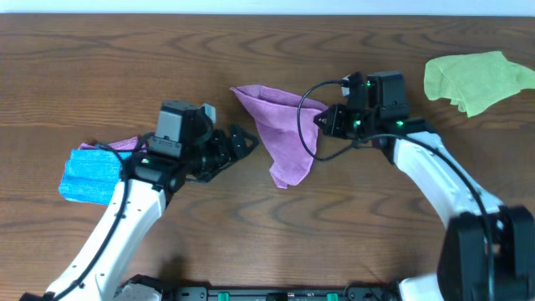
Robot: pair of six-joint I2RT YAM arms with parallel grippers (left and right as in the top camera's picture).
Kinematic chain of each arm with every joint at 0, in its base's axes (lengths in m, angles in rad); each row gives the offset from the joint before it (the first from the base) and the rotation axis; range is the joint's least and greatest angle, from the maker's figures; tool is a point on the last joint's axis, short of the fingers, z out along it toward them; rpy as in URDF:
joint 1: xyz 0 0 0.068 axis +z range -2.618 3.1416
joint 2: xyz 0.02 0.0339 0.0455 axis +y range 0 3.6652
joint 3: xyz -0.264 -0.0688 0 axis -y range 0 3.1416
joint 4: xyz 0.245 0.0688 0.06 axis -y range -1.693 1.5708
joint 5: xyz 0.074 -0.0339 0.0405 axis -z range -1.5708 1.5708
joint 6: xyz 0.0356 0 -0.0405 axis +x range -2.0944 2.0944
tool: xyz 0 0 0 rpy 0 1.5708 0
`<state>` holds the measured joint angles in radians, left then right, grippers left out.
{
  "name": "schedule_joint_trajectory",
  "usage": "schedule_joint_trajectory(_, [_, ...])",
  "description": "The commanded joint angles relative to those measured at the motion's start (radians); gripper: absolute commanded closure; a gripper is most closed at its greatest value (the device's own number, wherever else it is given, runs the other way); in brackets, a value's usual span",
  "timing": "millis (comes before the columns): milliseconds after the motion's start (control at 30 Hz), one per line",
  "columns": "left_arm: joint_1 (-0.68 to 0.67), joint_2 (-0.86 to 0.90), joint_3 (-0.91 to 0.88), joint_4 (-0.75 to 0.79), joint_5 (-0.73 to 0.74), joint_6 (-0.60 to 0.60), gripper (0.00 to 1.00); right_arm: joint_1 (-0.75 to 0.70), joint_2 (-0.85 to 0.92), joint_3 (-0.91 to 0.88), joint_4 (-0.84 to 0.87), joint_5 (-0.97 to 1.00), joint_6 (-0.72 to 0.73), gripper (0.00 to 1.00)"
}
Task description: Fold the cloth
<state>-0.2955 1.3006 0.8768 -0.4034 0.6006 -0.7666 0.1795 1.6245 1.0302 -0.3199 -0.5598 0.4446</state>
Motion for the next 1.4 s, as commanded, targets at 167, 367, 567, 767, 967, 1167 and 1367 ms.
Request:
schedule_joint_trajectory(167, [-0.093, 0.097, 0.017, -0.003, -0.05, -0.142, 0.05, -0.029, -0.091, -0.005, -0.086, 0.074, -0.034, 0.99])
schedule_joint_trajectory(367, [-0.147, 0.152, 0.017, -0.001, -0.049, -0.228, 0.05, -0.058, -0.135, -0.004, -0.124, 0.156, -0.045, 0.99])
schedule_joint_trajectory(567, [-0.183, 0.153, 0.017, 0.027, -0.052, -0.237, 0.05, -0.077, -0.159, -0.004, -0.153, 0.237, -0.049, 0.99])
schedule_joint_trajectory(767, [-0.197, 0.153, 0.017, 0.031, -0.069, -0.235, 0.05, -0.078, -0.161, -0.003, -0.17, 0.278, -0.05, 0.99])
schedule_joint_trajectory(967, [-0.195, 0.153, 0.017, 0.031, -0.088, -0.208, 0.05, -0.078, -0.172, 0.042, -0.151, 0.145, -0.07, 0.99])
schedule_joint_trajectory(1167, [-0.157, 0.152, 0.017, 0.036, -0.084, -0.145, 0.05, -0.031, -0.172, 0.109, -0.151, 0.061, -0.083, 0.99])
schedule_joint_trajectory(1367, [-0.048, 0.152, 0.017, 0.035, -0.046, -0.061, 0.05, 0.103, -0.166, 0.114, -0.151, 0.094, -0.083, 0.99])
